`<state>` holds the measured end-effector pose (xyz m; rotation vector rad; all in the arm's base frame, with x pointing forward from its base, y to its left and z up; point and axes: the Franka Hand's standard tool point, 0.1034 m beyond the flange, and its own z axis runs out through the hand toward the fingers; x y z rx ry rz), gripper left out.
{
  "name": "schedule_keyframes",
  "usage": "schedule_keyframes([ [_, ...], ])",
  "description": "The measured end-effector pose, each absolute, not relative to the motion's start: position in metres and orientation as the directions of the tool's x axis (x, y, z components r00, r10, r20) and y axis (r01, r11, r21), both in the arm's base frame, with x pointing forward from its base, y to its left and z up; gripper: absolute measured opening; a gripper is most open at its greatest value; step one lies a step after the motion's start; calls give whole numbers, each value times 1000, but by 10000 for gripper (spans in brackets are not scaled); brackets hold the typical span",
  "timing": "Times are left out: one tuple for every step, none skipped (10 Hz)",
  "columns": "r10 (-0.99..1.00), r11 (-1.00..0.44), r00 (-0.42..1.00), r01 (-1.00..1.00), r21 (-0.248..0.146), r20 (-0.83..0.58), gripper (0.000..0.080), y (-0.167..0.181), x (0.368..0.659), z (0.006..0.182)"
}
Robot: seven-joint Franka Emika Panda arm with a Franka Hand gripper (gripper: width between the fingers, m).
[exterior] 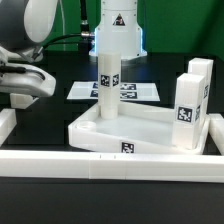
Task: Assemble desk
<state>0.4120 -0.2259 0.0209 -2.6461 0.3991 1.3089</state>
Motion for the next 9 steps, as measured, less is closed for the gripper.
schedule_keyframes([
  [-165, -953, 591, -300, -25, -789, 649, -226, 414, 18],
  [-164, -958, 601, -286, -19, -782, 649, -227, 415, 15],
  [-163, -958, 597, -287, -20, -786, 649, -226, 414, 13],
  [-162, -955, 580, -295, -21, -799, 649, -227, 411, 12],
  [-164, -954, 579, -298, -20, -799, 649, -229, 410, 12],
  [-162, -952, 563, -304, -21, -810, 649, -228, 407, 12],
  [-151, -950, 512, -312, -20, -846, 649, -226, 400, 14],
  [-133, -949, 428, -316, -10, -894, 649, -227, 395, 15],
  [-135, -954, 431, -301, -1, -892, 649, -231, 401, 7],
])
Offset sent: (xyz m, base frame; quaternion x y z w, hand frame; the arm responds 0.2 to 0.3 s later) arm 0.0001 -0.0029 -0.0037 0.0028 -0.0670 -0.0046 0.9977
